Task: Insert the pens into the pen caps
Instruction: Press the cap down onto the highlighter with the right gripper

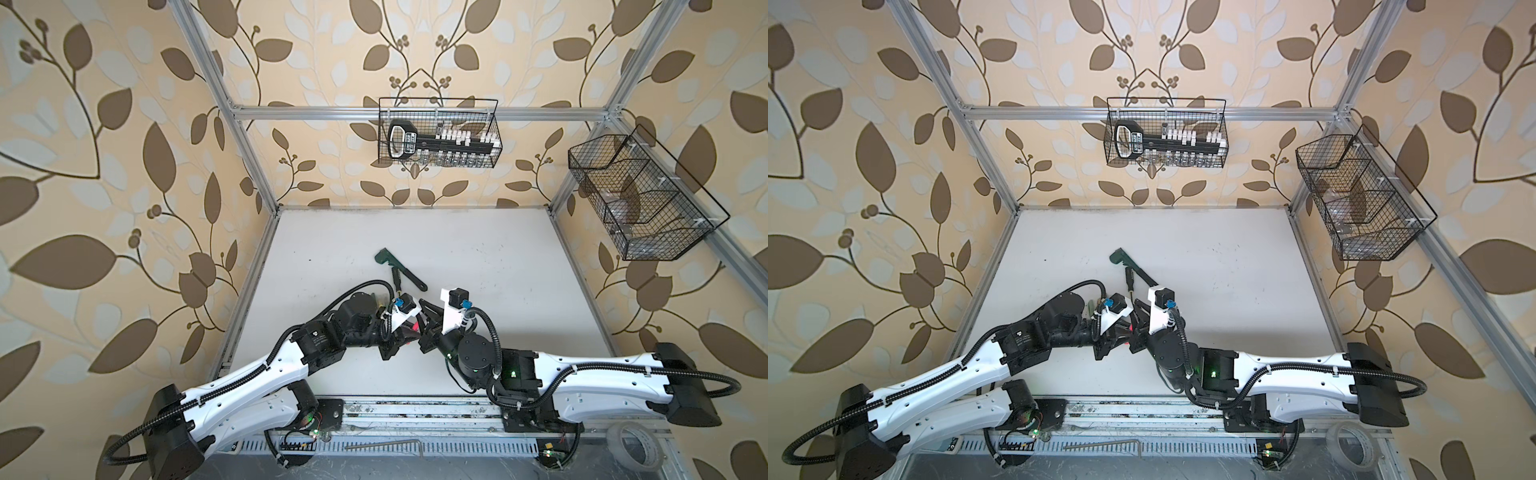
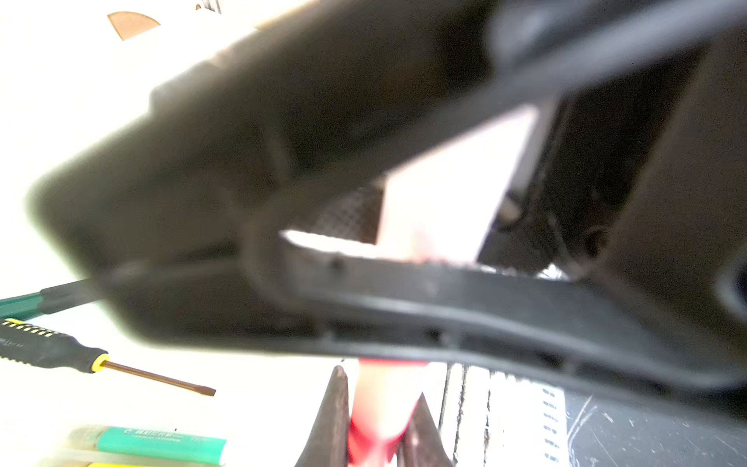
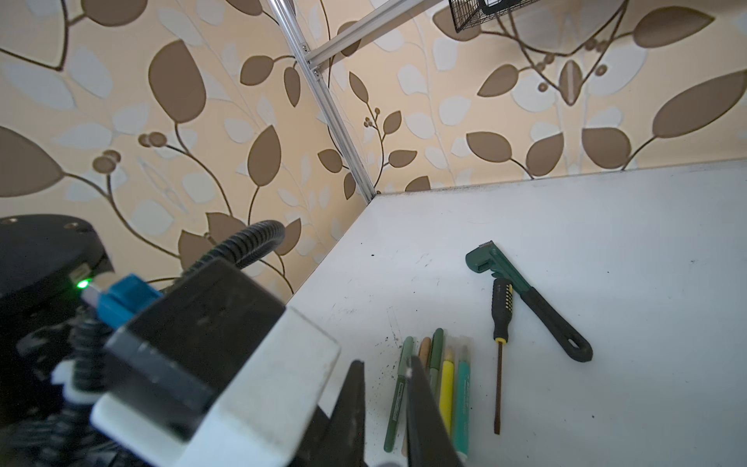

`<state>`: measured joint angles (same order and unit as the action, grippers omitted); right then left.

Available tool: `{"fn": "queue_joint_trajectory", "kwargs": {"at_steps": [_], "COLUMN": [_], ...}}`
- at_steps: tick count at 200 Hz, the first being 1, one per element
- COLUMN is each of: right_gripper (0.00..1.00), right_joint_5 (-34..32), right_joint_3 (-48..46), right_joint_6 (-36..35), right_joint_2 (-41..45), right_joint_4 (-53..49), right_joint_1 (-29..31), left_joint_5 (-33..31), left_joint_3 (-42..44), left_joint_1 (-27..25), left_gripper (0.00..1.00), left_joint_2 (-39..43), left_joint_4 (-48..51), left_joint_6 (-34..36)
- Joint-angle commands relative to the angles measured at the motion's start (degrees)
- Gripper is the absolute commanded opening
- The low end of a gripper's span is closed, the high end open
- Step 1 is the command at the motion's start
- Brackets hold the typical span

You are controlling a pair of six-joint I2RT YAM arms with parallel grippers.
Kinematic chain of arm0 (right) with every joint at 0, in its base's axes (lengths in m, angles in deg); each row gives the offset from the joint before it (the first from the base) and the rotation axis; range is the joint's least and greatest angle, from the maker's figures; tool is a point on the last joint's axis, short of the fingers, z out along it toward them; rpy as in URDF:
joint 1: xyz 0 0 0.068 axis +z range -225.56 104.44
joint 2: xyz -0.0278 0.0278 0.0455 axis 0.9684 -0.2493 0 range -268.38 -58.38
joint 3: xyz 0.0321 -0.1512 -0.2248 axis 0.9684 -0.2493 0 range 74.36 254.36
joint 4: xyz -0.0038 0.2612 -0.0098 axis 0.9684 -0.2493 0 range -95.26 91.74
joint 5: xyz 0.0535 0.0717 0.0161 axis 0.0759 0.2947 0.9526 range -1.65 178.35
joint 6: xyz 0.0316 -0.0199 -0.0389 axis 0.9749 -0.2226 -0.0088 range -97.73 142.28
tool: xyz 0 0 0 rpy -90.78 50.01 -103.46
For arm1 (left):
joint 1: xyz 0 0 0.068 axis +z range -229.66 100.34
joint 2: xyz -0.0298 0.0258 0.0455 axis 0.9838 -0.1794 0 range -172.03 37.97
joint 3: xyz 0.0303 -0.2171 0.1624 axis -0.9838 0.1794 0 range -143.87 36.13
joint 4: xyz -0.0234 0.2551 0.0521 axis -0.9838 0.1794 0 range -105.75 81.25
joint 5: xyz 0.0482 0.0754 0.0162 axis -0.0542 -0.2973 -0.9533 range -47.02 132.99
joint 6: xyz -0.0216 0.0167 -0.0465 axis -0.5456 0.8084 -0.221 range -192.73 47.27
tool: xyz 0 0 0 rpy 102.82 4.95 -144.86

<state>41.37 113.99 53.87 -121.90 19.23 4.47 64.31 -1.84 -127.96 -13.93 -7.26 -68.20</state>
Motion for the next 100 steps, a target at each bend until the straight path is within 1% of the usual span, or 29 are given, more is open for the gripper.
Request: {"fn": "queue_joint_trajectory", "kwargs": {"at_steps": [1, 19, 35, 69, 86, 100], "right_gripper": [0.0, 0.0, 0.0, 0.0, 0.0, 0.0], "right_joint_5": [22.29, 21.61, 22.73, 30.7, 32.16, 31.79], "right_joint_3": [-4.09, -3.65, -4.3, -6.21, -6.15, -5.98], "right_joint_6": [-1.49, -1.36, -0.88, -2.06, -2.79, -3.02], "right_joint_2": [-0.55, -1.6, -3.08, -5.31, -4.06, -2.95], "right_joint_4": [-15.66, -16.28, -12.87, -0.91, -0.6, -1.91], "right_joint_1": [8.76, 9.95, 10.15, 10.07, 10.06, 10.06], "left_joint_5": [-26.24, -26.18, -25.39, -22.91, -22.47, -22.5], "left_joint_3": [-10.71, -10.71, -10.98, -10.55, -10.45, -10.04], "left_joint_1": [9.22, 9.62, 9.88, 10.14, 10.32, 10.41], "left_gripper": [0.0, 0.0, 0.0, 0.0, 0.0, 0.0], "left_joint_2": [0.92, 1.25, 1.26, 1.35, 1.66, 2.17], "left_joint_4": [-26.21, -26.14, -25.81, -26.13, -25.57, -25.62], "left_joint_6": [-12.24, -12.72, -12.92, -12.89, -12.93, -12.98]}}
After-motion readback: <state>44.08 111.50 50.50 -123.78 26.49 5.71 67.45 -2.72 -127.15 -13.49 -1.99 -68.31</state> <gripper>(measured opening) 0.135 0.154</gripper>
